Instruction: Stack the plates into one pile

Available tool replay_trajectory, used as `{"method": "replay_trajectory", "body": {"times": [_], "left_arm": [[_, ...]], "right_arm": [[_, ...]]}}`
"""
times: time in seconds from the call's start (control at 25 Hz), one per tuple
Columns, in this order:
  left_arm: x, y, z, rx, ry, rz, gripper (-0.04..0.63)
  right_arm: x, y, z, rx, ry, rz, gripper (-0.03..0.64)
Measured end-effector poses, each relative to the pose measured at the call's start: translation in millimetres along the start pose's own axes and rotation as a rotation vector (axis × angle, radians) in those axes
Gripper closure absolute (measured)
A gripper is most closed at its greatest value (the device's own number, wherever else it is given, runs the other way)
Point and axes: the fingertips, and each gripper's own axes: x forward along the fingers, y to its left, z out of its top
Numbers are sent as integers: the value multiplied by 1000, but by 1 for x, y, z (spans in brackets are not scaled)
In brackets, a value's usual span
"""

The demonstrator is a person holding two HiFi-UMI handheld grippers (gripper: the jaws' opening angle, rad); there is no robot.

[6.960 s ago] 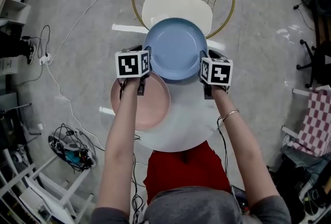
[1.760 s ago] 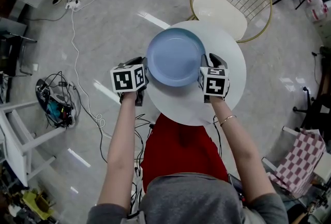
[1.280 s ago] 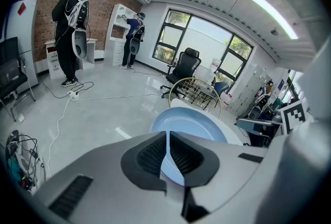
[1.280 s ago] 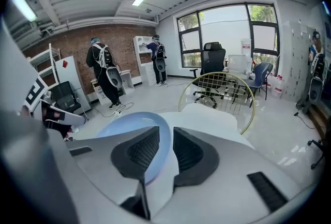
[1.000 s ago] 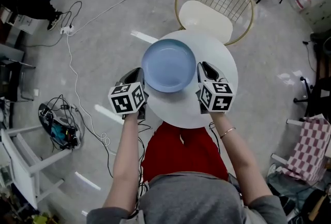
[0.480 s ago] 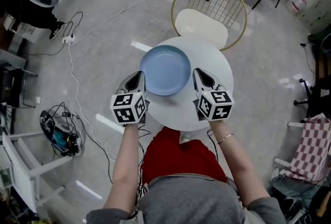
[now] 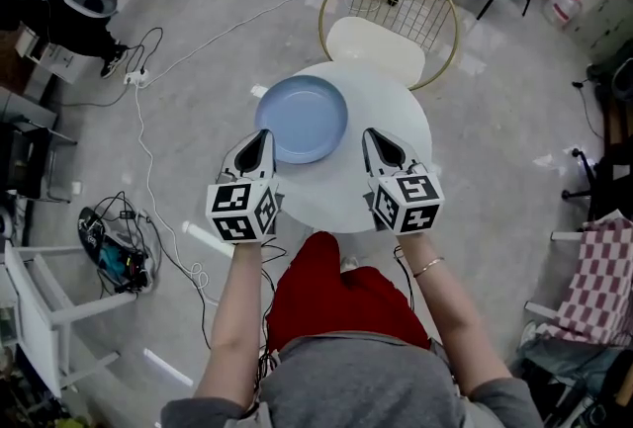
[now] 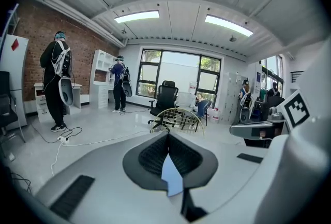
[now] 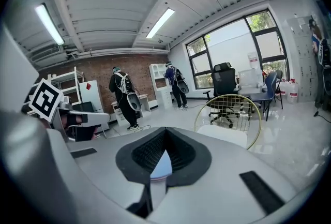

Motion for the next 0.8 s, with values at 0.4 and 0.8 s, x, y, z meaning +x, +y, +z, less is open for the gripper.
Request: {"method": "replay_trajectory", "body": {"times": [0.4,0.8], "left_arm": [[-67,-51,-4,30,-58,-9,580],[-110,-79,-15,29,-87,-2,580]], "right_arm": [[-76,23,-2,-42,-62,18,589],[-117,33,-15,-64,-75,29,589]]}}
